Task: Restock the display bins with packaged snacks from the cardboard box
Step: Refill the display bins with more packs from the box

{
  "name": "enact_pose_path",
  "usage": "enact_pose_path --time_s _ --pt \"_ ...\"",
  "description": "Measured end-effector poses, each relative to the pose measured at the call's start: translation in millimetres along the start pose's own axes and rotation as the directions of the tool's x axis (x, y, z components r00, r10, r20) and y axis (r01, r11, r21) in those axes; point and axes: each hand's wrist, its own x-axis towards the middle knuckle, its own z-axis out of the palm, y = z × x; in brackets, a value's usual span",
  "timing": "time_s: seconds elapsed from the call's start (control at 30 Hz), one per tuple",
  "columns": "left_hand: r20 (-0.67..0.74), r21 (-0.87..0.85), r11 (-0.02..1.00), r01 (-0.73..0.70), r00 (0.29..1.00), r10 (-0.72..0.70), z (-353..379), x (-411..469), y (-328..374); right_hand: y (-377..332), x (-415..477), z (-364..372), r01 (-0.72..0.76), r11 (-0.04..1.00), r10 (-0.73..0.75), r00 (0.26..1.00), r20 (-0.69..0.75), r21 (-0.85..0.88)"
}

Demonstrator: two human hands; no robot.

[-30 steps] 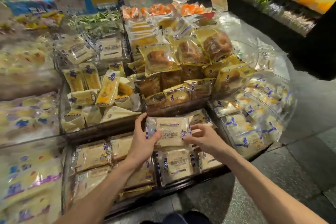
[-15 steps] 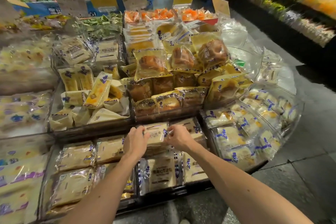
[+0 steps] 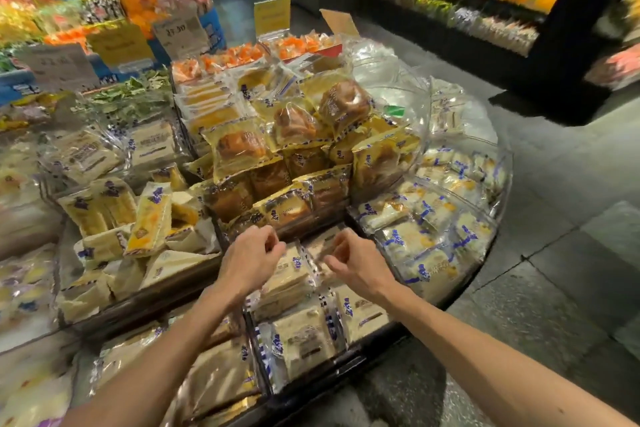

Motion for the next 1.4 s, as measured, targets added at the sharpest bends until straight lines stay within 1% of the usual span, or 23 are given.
enact_pose_path --time_s 0.07,0.13,0.2,0.27,0.3,0.4,0.47,0.57,0.6,0.63,0.67,0.7,0.77,0.8,0.87,0.93,1.0,1.07,1.17,1.3,1.4 --pt "0.06 -0.04 0.983 -0.181 0.981 0.183 -24 3 42 10 -36 -32 -0.019 1.0 0.02 0.998 -0.06 0.02" --pt "0.066 -0.075 0.934 -0.35 0.933 0.355 -38 3 95 26 -81 -68 -0.068 0.997 0.071 0.978 -0.199 0.02" --pt "0.08 -0.15 0.862 -0.484 0.863 0.499 -39 -6 159 42 -134 -103 -0.17 0.984 0.174 0.911 -0.375 0.044" --pt "0.112 -0.229 0.777 -0.586 0.777 0.619 -23 -22 229 61 -193 -133 -0.269 0.957 0.287 0.81 -0.512 0.11" --pt "0.134 -0.252 0.724 -0.642 0.718 0.683 -11 -36 266 73 -223 -146 -0.317 0.937 0.341 0.747 -0.571 0.145" --pt "0.201 -0.326 0.534 -0.78 0.495 0.845 46 -88 374 117 -314 -174 -0.437 0.852 0.499 0.509 -0.702 0.289" --pt "0.233 -0.412 0.432 -0.802 0.366 0.901 93 -127 434 150 -368 -188 -0.483 0.786 0.583 0.367 -0.725 0.387" --pt "0.344 -0.496 0.342 -0.798 0.181 0.921 164 -188 513 205 -438 -209 -0.536 0.685 0.666 0.186 -0.722 0.493" --pt "0.379 -0.508 0.32 -0.8 0.126 0.917 188 -207 540 226 -459 -219 -0.543 0.659 0.683 0.141 -0.716 0.521" --pt "0.411 -0.513 0.308 -0.801 0.086 0.908 204 -222 560 242 -473 -228 -0.548 0.639 0.697 0.113 -0.709 0.541" --pt "0.435 -0.52 0.295 -0.802 0.048 0.899 226 -239 587 264 -493 -240 -0.55 0.616 0.711 0.079 -0.699 0.564" --pt "0.459 -0.516 0.291 -0.806 0.026 0.888 247 -255 613 286 -509 -253 -0.553 0.592 0.724 0.046 -0.688 0.586" --pt "0.512 -0.487 0.292 -0.823 0.001 0.859 289 -282 664 332 -541 -284 -0.539 0.55 0.752 -0.013 -0.659 0.638" --pt "0.543 -0.472 0.313 -0.825 0.008 0.84 307 -294 685 351 -553 -298 -0.521 0.528 0.77 -0.041 -0.637 0.671" --pt "0.582 -0.456 0.366 -0.812 0.039 0.812 342 -309 727 387 -573 -333 -0.486 0.499 0.789 -0.087 -0.608 0.718" --pt "0.636 -0.428 0.428 -0.796 0.071 0.769 373 -316 762 418 -586 -367 -0.456 0.469 0.815 -0.106 -0.57 0.756" --pt "0.675 -0.406 0.484 -0.775 0.103 0.731 401 -314 795 445 -594 -399 -0.44 0.453 0.828 -0.116 -0.549 0.775" --pt "0.696 -0.383 0.524 -0.761 0.134 0.705 430 -309 827 475 -600 -426 -0.472 0.429 0.839 -0.108 -0.534 0.77" --pt "0.722 -0.371 0.549 -0.749 0.139 0.678 478 -298 878 526 -605 -464 -0.529 0.384 0.861 -0.09 -0.5 0.757" --pt "0.771 -0.347 0.592 -0.727 0.139 0.622 558 -285 950 602 -610 -510 -0.588 0.289 0.891 -0.124 -0.437 0.756" --pt "0.81 -0.29 0.626 -0.724 0.163 0.564 621 -275 998 664 -611 -543 -0.588 0.187 0.932 -0.148 -0.332 0.787"
